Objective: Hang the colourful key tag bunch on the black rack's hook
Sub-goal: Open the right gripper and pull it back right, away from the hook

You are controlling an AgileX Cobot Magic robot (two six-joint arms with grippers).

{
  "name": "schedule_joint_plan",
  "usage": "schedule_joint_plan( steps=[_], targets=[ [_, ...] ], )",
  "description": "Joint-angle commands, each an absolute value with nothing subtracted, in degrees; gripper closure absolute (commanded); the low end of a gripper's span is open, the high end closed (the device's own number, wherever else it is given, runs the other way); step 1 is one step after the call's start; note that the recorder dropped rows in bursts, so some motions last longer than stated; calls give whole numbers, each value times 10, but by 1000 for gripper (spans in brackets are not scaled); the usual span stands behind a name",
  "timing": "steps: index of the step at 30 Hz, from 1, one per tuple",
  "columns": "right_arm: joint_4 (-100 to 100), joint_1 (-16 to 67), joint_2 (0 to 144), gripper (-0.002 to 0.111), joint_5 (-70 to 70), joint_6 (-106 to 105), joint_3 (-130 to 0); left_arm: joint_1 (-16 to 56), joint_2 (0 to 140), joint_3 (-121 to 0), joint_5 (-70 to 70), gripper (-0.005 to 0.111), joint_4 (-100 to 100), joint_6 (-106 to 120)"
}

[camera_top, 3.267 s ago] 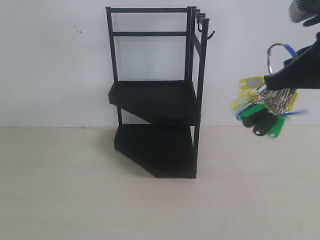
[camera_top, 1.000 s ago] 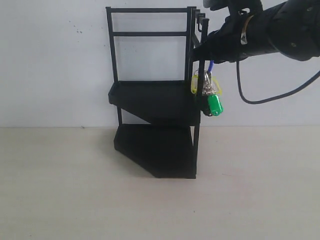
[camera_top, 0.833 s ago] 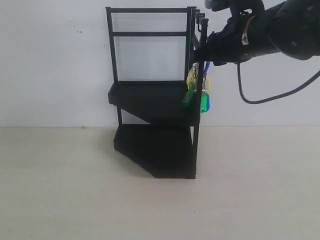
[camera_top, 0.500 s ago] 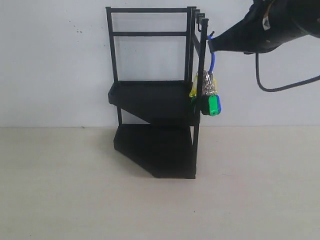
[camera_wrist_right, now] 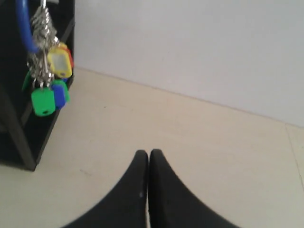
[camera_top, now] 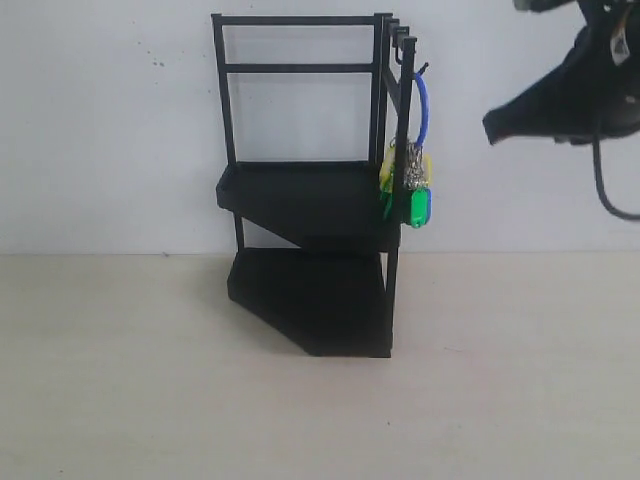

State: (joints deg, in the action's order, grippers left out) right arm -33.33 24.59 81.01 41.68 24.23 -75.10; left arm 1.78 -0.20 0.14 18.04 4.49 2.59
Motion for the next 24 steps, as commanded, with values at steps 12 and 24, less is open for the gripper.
schedule_joint_plan(
  steps=[12, 24],
  targets=[
    [-303, 245, 568, 109, 47, 258, -292, 16, 0, 0, 178, 102, 49, 26],
    [-303, 245, 554, 109, 49, 258, -280, 16, 0, 0, 178, 102, 49, 26]
  ],
)
